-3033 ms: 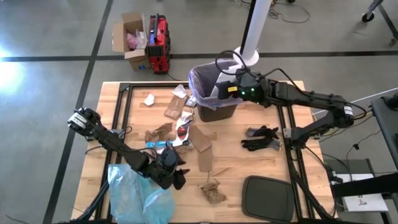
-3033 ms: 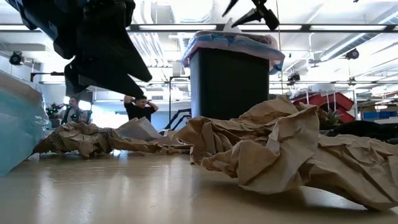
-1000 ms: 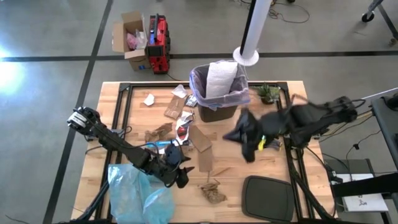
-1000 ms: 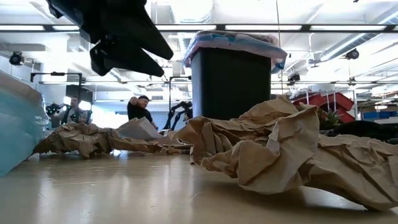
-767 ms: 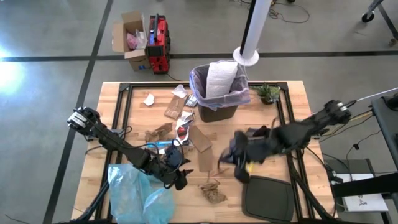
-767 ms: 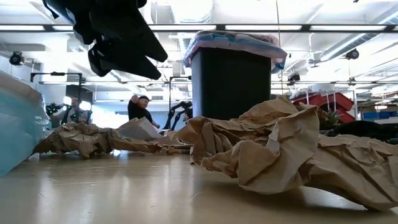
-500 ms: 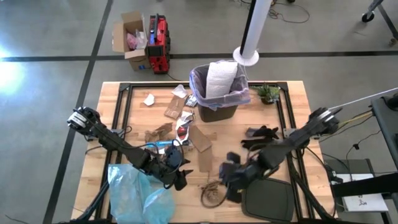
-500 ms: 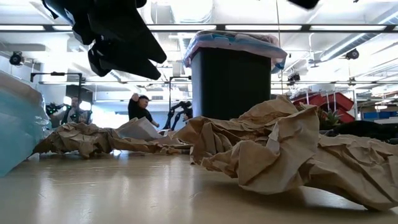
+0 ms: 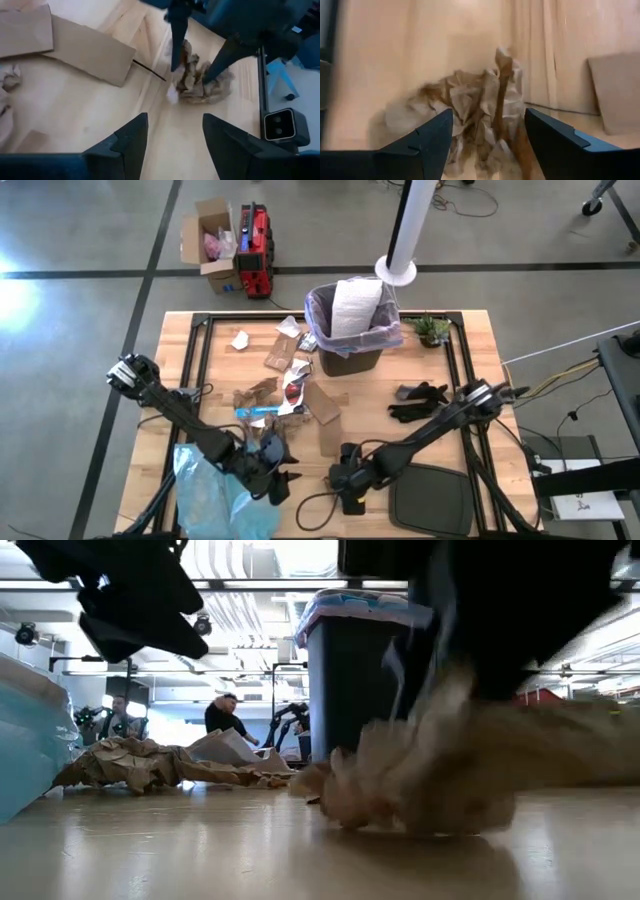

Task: Place trash/remove bag and relplace
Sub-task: Put the brown paper napkin into the trash bin

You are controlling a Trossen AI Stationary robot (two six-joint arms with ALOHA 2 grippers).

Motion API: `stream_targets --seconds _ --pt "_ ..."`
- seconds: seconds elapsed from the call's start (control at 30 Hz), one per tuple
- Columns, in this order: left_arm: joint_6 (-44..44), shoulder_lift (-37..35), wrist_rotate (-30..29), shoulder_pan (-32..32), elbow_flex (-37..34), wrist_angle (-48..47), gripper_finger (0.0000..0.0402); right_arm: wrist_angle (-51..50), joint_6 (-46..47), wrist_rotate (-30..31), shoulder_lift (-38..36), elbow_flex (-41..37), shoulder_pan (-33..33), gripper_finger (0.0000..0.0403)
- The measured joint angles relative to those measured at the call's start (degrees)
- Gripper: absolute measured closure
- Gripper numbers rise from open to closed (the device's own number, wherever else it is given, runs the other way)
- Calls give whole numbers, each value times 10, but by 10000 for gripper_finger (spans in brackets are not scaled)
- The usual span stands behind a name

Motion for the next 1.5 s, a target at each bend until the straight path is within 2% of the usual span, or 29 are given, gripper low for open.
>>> stream_targets --seconds 0.17,0.3,0.4,0.53,0.57,0.67,0.77,0.87,1.0,1.07,1.3,1.5 --pt "-12 0 -4 -8 0 -1 223 4 -5 -2 33 3 2 187" --pt "-25 0 -5 -10 0 -1 229 3 2 3 44 4 1 221" --pt "-39 0 -6 -15 0 -1 234 -2 19 3 31 2 0 273" --pt "-41 0 -13 -23 0 -1 237 -18 26 -7 -10 -3 -3 374" --pt "-43 0 -21 -24 0 -1 237 -21 25 -6 -30 -3 -4 387" --pt "-60 0 -46 -26 0 -3 235 -48 32 19 -95 0 -7 385" --pt "-96 0 -65 -26 0 1 231 -69 38 80 -163 -1 -11 390" --pt "-101 0 -75 -28 0 3 228 -63 36 177 -247 -1 -17 398" --pt "-112 0 -75 -28 0 3 229 -59 35 344 -340 0 -47 395" --pt "-114 0 -75 -28 0 6 231 -55 31 387 -376 0 -80 396" --pt "-118 -6 -68 -21 11 -2 232 -38 47 395 -444 0 -241 395" --pt "-111 -50 -49 -2 19 -79 214 -33 27 311 -425 0 -362 393"
